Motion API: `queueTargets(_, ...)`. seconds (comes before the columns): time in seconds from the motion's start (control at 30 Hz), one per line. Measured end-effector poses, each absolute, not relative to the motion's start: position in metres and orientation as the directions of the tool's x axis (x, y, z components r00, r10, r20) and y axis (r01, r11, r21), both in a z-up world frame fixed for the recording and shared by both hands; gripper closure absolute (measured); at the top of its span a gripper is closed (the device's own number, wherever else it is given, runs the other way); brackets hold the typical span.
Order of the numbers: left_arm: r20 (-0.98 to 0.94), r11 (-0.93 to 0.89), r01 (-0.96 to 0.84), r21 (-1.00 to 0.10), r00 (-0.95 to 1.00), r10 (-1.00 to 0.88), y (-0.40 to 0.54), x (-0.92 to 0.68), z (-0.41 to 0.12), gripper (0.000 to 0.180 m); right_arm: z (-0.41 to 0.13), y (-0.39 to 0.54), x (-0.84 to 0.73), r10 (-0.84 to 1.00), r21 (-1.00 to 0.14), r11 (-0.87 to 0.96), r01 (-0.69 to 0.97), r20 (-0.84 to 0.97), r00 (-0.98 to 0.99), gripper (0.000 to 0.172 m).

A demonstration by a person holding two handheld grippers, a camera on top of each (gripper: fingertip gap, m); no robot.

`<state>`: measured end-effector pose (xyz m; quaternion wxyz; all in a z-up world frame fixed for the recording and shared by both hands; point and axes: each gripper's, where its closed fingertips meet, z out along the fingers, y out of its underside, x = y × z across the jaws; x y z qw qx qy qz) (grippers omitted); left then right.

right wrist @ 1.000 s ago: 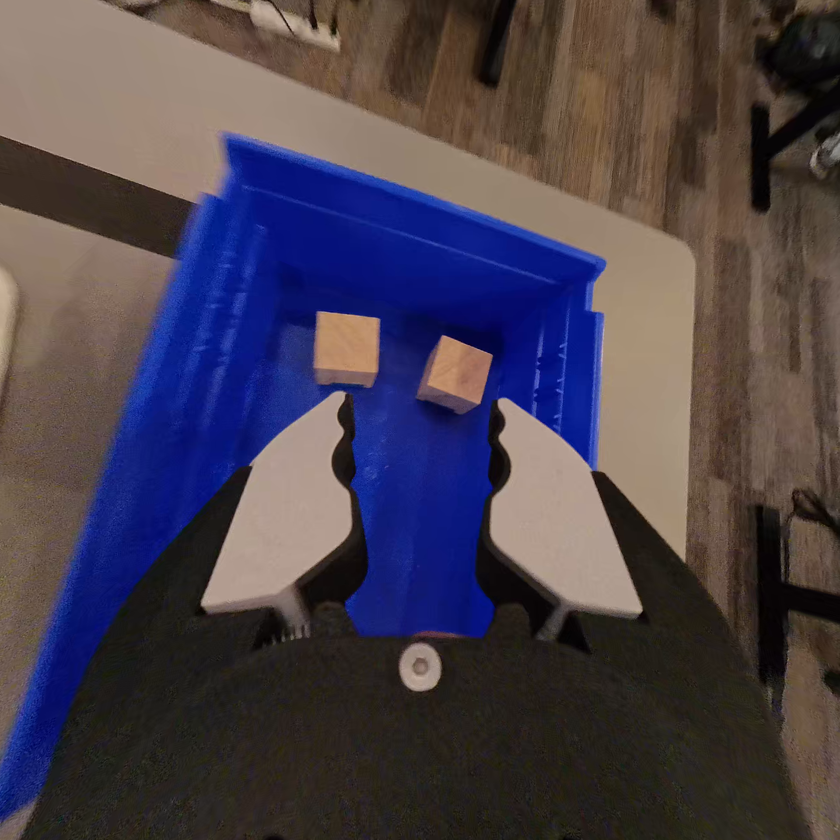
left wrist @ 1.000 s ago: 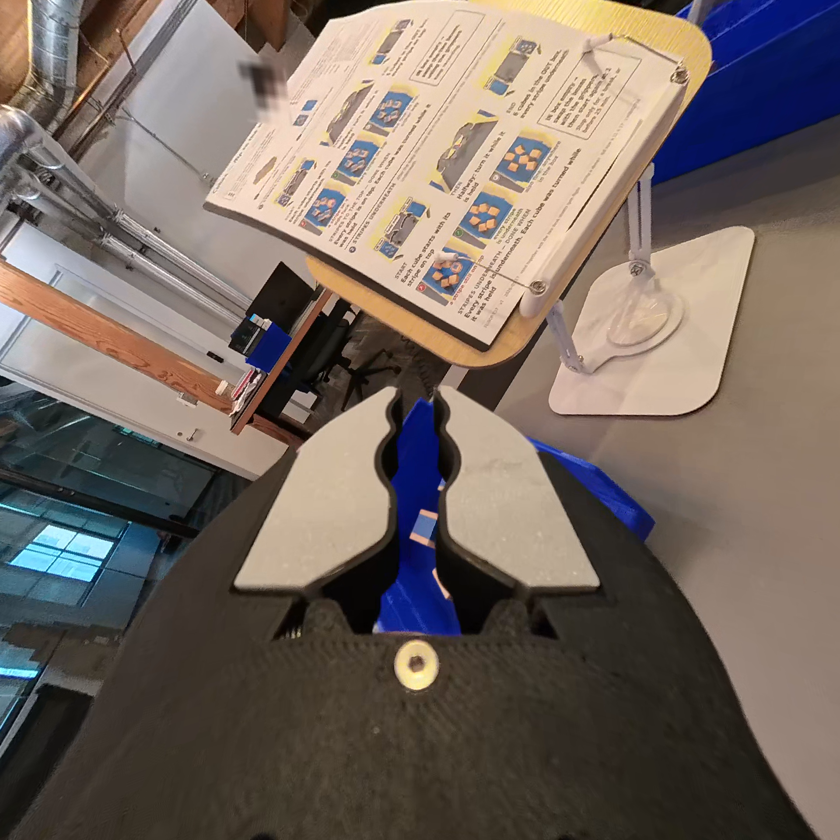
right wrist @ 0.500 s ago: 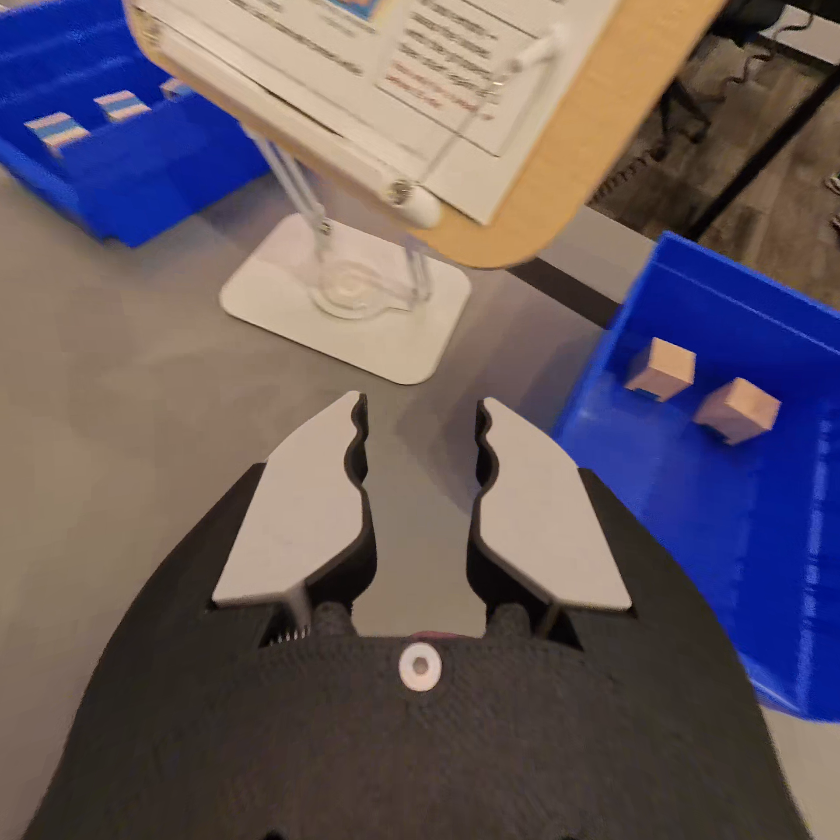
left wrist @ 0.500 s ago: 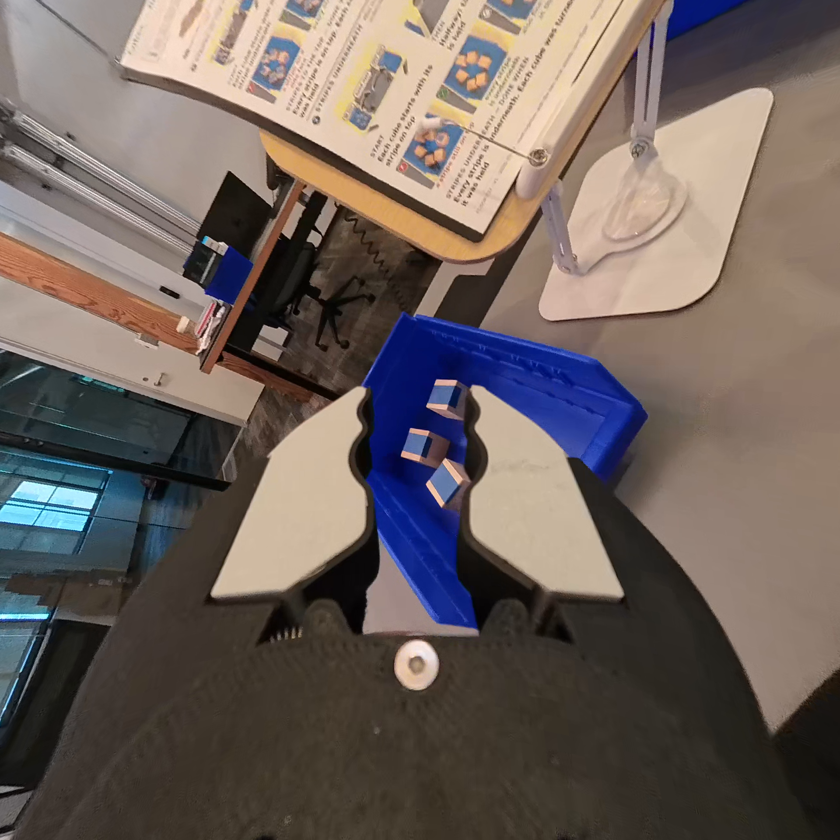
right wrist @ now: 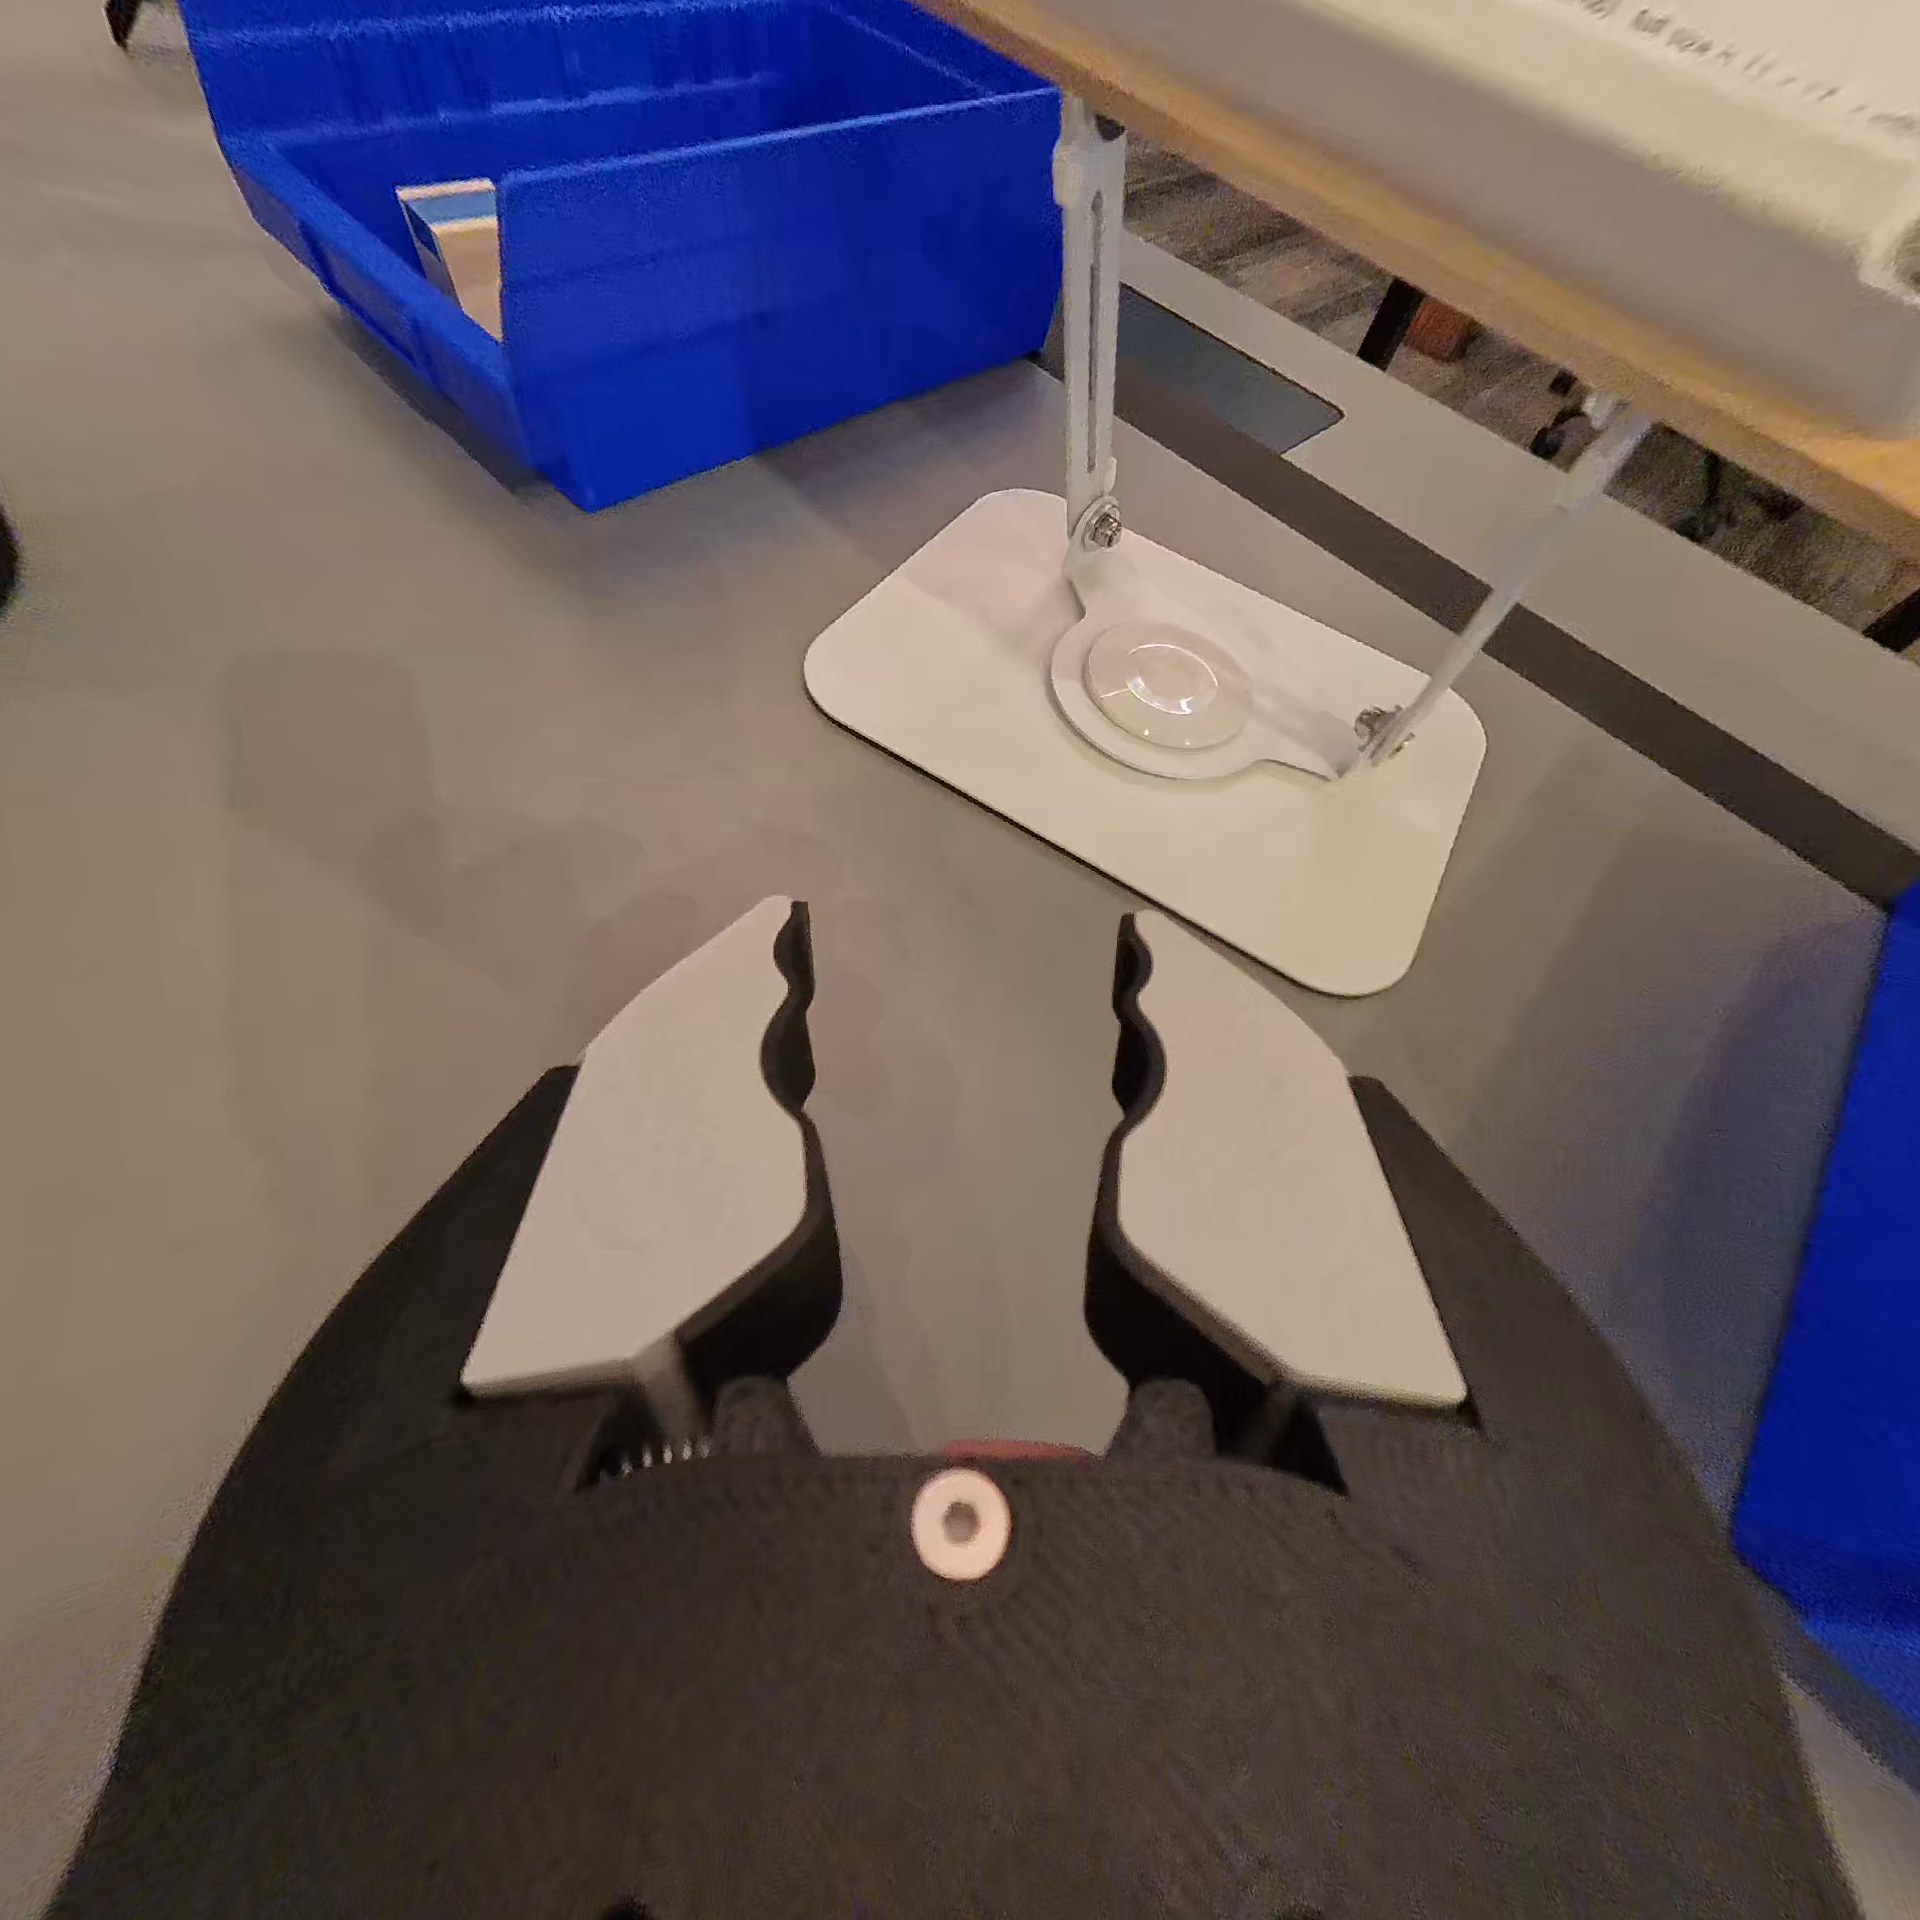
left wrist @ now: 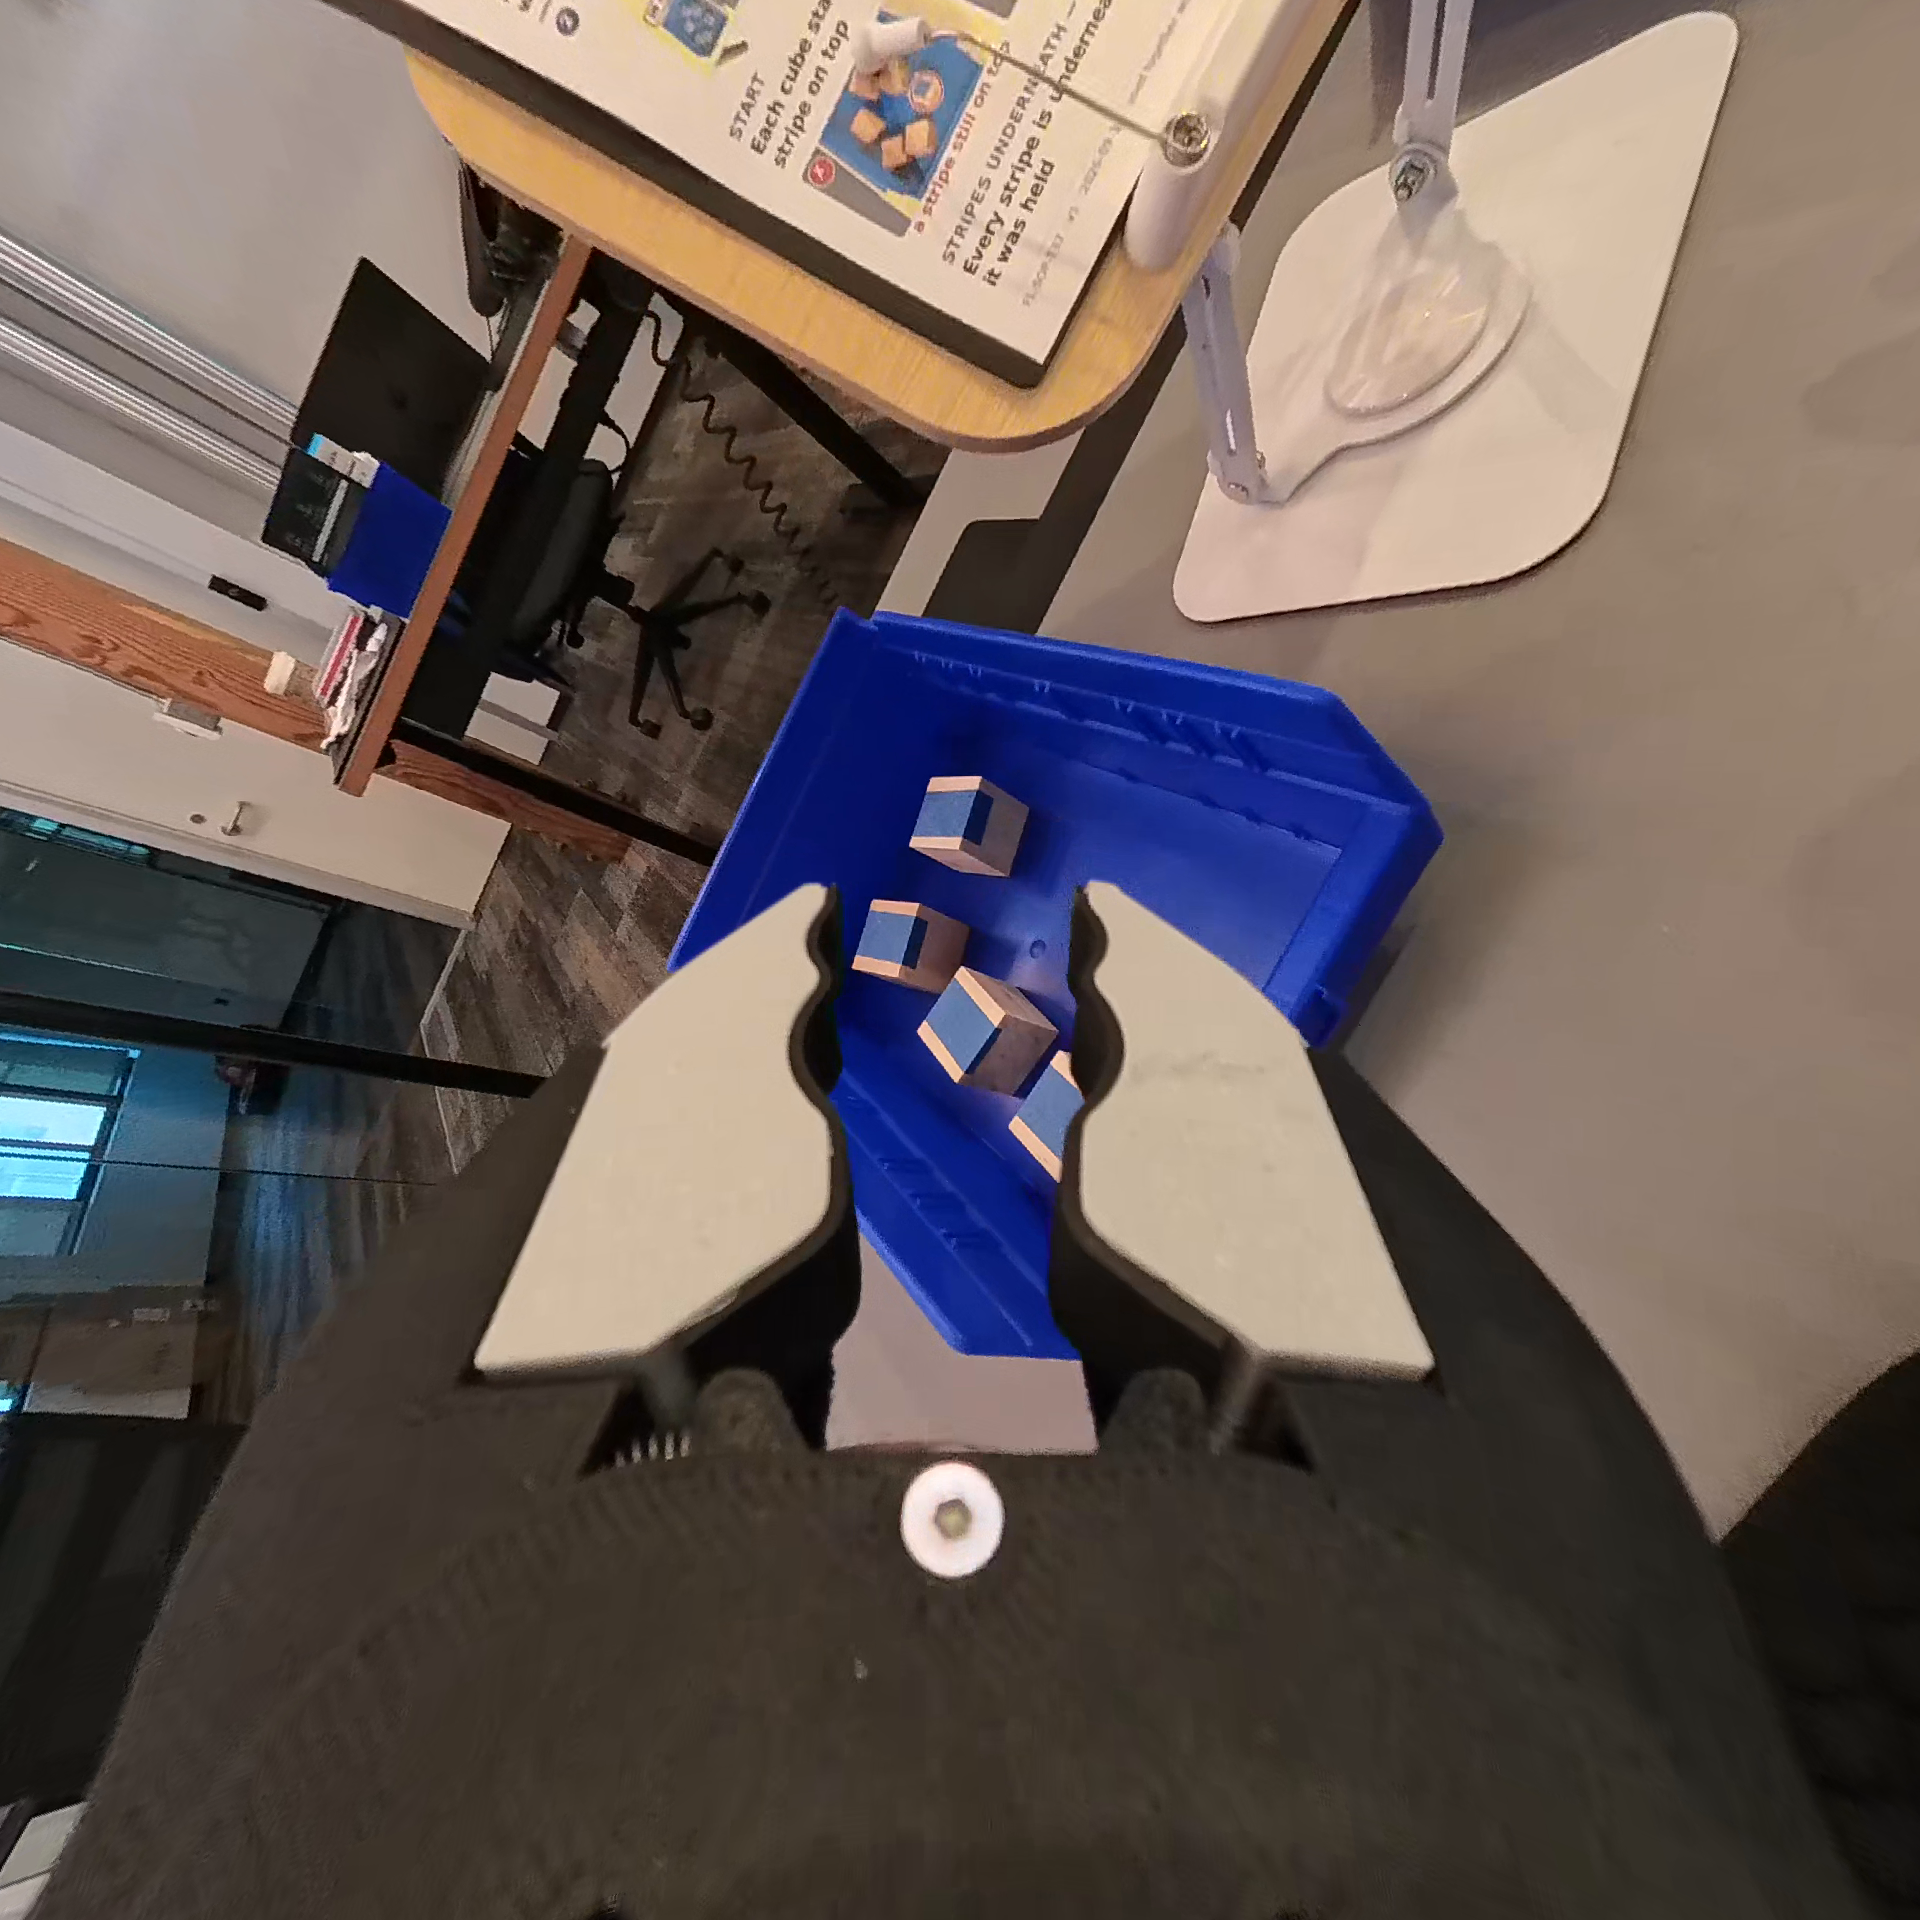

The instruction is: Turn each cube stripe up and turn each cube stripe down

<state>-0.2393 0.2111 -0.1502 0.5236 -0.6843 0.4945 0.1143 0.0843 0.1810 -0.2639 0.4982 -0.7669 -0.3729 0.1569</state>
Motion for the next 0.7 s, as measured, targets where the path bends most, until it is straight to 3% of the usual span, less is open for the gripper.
queueTargets(0.43,-0.599,0.002,-0.83,-0.557,0.401,-0.693,0.232,-0.244,-0.19,0.132,-0.304,0.194,0.064,0.727,-0.841,-0.104,0.531,0.3,0.618,0.117)
queueTargets(0.7,-0.489,-0.021,-0.928,-0.371,0.215,-0.846,0.247,-0.251,-0.235,0.127,-0.305,0.191,0.061,0.731,-0.829,-0.078,0.553,0.33,0.597,0.12)
